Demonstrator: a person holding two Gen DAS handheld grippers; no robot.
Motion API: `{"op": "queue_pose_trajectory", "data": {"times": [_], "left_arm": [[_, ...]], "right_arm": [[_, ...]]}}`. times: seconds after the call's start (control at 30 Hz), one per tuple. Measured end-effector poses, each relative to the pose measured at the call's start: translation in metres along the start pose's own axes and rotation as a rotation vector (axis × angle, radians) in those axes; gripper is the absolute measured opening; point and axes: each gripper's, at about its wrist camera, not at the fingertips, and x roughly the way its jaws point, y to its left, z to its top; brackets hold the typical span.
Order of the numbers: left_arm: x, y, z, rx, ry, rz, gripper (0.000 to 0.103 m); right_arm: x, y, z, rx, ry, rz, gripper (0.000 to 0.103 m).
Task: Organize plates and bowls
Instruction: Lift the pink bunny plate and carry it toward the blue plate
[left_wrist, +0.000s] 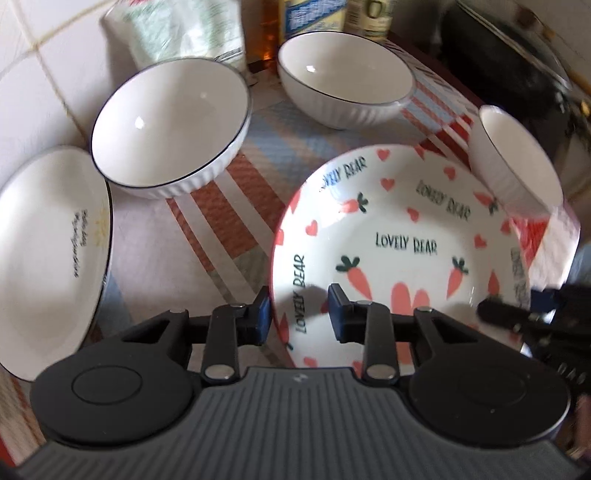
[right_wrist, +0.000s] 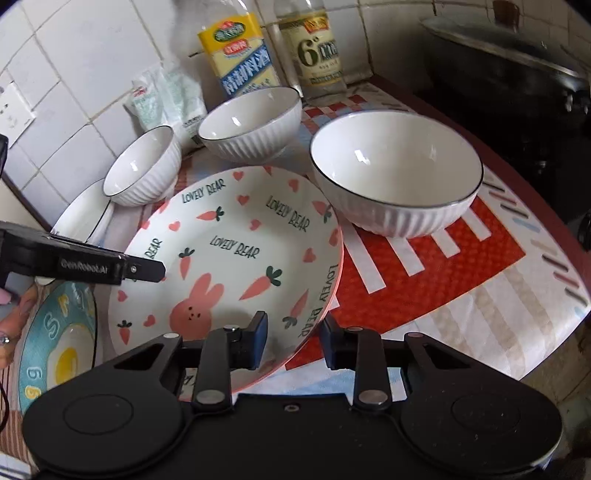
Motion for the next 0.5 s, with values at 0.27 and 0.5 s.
{"op": "queue_pose_trajectory", "data": {"times": [0.27, 0.5], "left_arm": [[0.006, 0.013, 0.004, -0.094, -0.035, -0.057, 0.03], [0.004, 0.012, 0.002, -0.134, -0.03, -0.031, 0.027]], "right_arm": [[0.005, -0.014, 0.004, 0.0, -0.026, 0.069, 0.027], [0.005, -0.024, 0.011, 0.101, 0.005, 0.102, 0.02]]}}
